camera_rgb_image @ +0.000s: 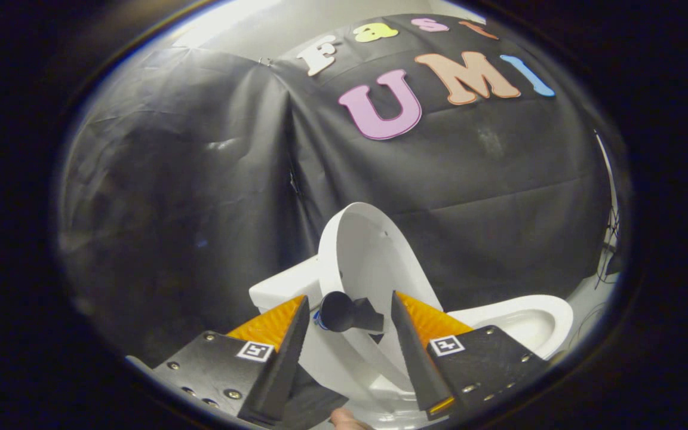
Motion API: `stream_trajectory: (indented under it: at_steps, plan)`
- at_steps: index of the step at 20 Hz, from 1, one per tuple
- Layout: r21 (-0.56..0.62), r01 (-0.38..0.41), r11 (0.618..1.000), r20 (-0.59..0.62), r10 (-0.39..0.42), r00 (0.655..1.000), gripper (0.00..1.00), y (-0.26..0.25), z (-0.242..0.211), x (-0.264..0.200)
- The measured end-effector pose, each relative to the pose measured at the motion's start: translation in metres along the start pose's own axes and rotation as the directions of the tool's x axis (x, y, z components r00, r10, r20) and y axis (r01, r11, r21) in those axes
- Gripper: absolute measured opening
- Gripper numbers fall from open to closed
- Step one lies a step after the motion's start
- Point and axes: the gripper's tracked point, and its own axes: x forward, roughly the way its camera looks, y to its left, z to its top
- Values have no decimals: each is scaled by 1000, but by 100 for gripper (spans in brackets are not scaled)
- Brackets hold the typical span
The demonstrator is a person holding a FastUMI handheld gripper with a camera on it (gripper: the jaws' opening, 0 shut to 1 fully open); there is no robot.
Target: Open the toilet lid.
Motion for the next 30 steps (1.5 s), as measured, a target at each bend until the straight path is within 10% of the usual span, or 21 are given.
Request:
stream_trajectory:
  at_steps: [8, 30]
  plan:
    - [-49, 16, 999, -10, -16, 1000, 94, -17, 12, -21]
    - [-95, 181, 979, 53, -177, 983, 94, -150, 71, -105]
